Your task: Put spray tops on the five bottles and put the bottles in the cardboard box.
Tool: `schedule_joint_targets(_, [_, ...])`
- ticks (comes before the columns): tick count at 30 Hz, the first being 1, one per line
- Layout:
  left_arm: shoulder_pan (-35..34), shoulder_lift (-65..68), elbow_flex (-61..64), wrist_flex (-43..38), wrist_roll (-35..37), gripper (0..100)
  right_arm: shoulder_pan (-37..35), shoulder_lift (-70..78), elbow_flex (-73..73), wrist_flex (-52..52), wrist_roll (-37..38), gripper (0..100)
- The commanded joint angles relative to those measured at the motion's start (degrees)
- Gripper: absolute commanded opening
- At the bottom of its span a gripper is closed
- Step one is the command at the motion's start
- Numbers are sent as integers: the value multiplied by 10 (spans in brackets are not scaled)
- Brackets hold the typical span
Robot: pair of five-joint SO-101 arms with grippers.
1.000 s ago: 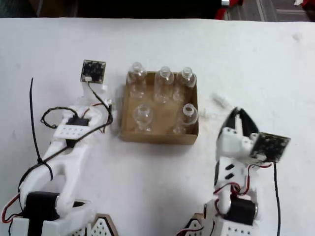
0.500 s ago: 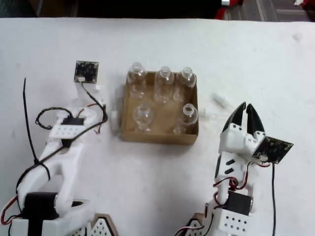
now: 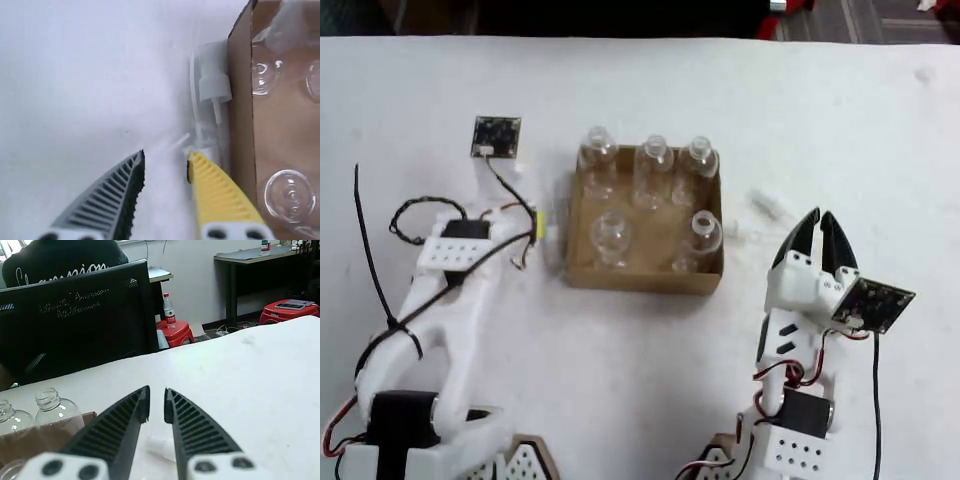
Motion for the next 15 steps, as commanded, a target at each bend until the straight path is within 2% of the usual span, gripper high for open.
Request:
schedule_joint_targets(1, [22, 41, -41, -16, 11, 153, 3, 0, 5, -12, 2, 39])
schedule_joint_targets(4, [18, 126, -106, 4, 11, 150, 2, 0, 5, -5, 2, 39])
schedule_joint_targets(9, [13, 241, -245, 113, 37, 142, 2, -1, 5, -5, 2, 39])
schedule_joint_targets(15, [12, 249, -274, 134, 42, 144, 2, -1, 5, -5, 2, 39])
